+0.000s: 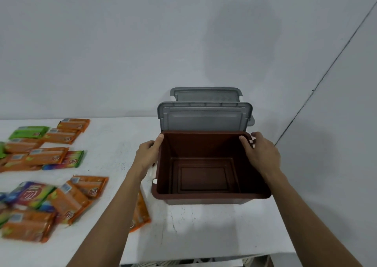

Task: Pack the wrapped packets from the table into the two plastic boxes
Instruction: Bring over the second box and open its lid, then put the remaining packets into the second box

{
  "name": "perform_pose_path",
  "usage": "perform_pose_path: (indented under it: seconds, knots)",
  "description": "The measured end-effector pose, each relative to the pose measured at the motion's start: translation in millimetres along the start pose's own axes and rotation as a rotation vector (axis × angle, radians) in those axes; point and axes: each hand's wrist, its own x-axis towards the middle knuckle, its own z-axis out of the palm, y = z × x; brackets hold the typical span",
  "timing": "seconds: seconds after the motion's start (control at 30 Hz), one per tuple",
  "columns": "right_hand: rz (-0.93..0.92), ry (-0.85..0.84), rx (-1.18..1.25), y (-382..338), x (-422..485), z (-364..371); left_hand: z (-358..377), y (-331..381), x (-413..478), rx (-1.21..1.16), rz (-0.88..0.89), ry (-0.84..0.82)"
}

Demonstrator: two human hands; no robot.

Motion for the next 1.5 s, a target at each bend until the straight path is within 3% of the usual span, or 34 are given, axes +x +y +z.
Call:
perform_pose_path:
  seconds: [0.07,0.17,0.37,0.57,0.7,0.83,1.1,1.33,1.5]
  knots:
    - [-0.09,0.104,-0.093,-10,-9,-5,-6,0,-2,0.027,0.013,-0.048]
    - [-0.187,0.119,0.049,-38,-29,-10,-26,-5,-11,0.052,0.028,-0.1]
    - [-0.324,-0.121,0.323,-122,-93,6,-95,-47,-38,0.139,0.041,-0.076]
    - [-0.433,-0.298,0.367,-197,-160,41,-162,-92,-69,0.397,0.154,0.11]
    - [-0.46,-0.428,0.325,-225,-187,72,-196,-129,-76,0.588,0.187,0.147]
    - [-0.424,-0.495,0.017,-237,-199,104,-212,-163,-80,0.742,0.206,0.124]
    - [-0.293,-0.641,-0.284,-241,-208,130,-214,-178,-81,0.635,0.274,0.142]
    - [-0.297,-0.595,-0.233,-236,-207,135,-214,-175,-79,0.583,0.207,0.132]
    - [-0.174,-0.605,0.11,-238,-201,128,-218,-172,-72,0.543,0.119,0.093]
